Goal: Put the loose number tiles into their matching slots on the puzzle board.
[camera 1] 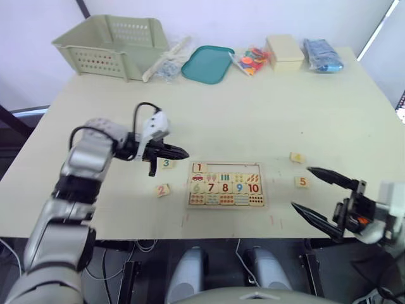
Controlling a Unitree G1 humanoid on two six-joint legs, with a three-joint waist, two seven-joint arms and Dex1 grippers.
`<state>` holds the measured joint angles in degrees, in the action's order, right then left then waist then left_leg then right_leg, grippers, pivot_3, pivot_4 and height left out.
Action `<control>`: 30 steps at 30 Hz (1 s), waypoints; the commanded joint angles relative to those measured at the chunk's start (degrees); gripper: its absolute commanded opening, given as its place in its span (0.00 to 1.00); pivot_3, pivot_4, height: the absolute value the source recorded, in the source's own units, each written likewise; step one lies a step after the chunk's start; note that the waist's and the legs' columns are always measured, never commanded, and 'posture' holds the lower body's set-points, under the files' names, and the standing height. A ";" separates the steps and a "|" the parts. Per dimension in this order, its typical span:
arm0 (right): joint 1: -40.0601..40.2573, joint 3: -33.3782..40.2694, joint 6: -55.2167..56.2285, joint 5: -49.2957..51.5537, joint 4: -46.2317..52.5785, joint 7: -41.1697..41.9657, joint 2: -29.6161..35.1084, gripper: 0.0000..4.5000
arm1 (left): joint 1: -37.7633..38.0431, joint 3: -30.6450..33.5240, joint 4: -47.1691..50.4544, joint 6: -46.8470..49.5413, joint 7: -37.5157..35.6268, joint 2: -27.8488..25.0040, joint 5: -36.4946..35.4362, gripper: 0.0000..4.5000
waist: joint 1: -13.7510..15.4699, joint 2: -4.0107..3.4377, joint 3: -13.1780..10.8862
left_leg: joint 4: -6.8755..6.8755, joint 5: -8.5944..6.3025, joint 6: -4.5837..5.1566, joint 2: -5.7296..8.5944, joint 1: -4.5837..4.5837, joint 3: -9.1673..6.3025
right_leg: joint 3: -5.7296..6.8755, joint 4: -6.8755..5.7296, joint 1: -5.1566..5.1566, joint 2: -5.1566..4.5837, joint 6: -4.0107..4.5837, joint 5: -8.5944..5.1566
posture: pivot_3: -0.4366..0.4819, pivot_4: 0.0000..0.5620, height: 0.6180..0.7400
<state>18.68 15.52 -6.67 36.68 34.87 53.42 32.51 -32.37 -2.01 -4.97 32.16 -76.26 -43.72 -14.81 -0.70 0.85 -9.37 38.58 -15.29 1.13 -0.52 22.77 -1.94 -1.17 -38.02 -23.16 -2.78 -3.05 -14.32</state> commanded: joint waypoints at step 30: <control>9.64 13.39 2.67 3.95 -18.78 13.88 3.23 1.00 | 56.71 35.88 22.06 -12.29 22.24 14.71 -18.04 0.97 | 1.19 0.00 0.21 | -0.18 -0.02 0.00 0.07 -0.27 0.19 | -0.08 0.16 0.17 -0.21 0.14 -0.08 | 0.48 0.27 1.00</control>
<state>27.91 26.91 -5.43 40.16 16.13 65.70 35.24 23.90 32.33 16.49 21.56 -52.96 -28.02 -31.71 0.49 0.85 -9.16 38.40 -15.31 1.12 -0.46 22.50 -1.74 -1.25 -37.86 -23.00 -2.98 -2.90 -14.40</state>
